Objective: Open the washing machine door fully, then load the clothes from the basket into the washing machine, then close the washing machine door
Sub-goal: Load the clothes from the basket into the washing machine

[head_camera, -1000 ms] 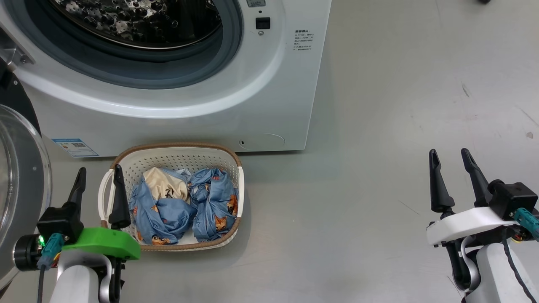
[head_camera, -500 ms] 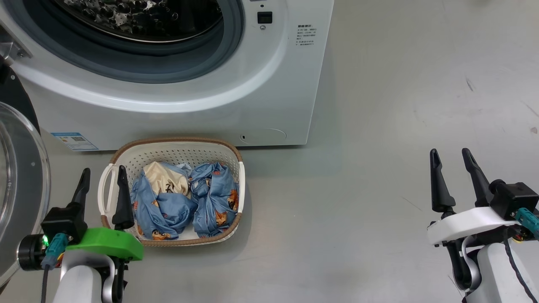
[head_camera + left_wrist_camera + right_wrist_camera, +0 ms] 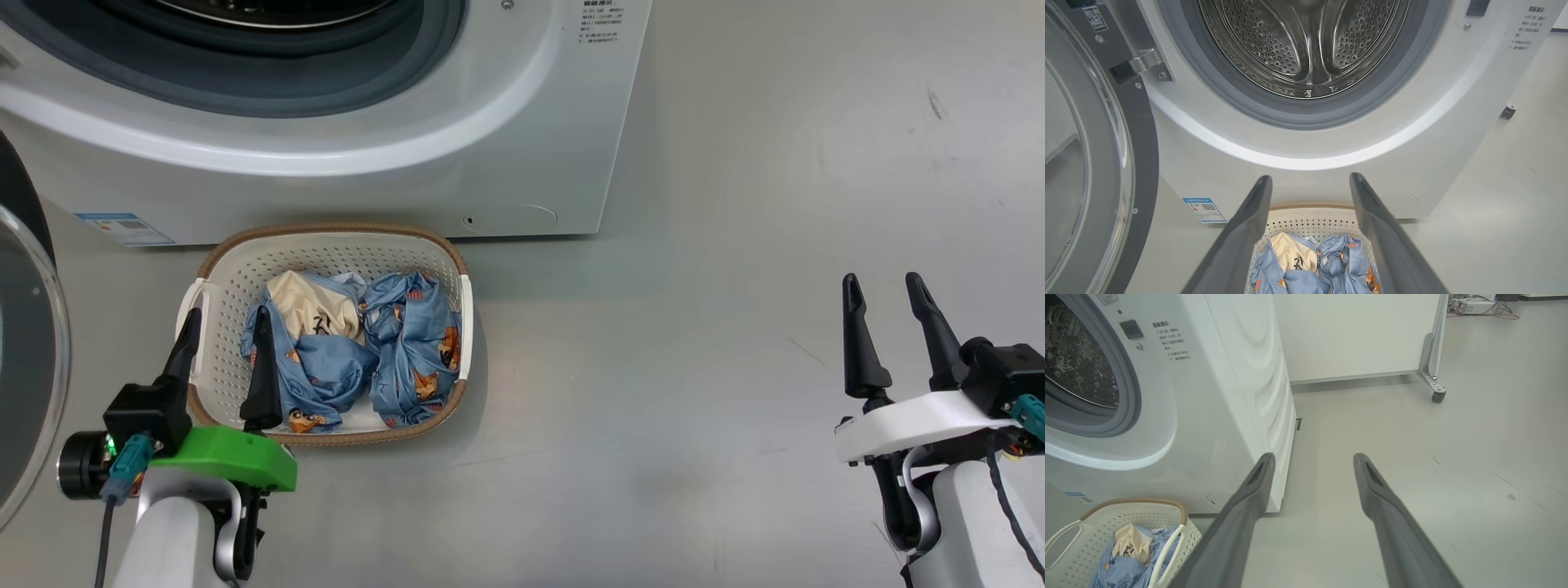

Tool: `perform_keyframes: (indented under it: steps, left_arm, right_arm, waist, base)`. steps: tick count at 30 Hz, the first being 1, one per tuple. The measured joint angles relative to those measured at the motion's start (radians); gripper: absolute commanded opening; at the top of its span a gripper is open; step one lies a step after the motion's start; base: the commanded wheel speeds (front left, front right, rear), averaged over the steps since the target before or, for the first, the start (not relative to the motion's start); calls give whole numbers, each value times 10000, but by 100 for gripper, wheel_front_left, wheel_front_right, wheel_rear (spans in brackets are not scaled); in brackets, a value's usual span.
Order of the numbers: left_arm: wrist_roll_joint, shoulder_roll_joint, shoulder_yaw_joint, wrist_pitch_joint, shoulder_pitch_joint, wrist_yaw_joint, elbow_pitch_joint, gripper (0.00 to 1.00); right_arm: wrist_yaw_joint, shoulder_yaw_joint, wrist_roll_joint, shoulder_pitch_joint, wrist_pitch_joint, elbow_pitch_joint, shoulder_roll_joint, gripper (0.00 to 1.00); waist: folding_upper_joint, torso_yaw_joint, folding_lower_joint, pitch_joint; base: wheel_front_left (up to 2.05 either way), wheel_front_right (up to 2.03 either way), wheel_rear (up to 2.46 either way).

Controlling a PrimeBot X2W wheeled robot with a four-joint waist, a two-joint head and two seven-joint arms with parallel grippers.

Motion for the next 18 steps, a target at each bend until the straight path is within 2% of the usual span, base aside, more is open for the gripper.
perform_keyframes:
  steps: [18]
  left_arm:
    - [-192,-35,-318,0,-1282,-84,395,100]
  right_arm:
    - [0,-146,-35,-759,0,-293,-88,100]
  waist:
    - [0,162,0,1851]
  base:
    - [0,0,0]
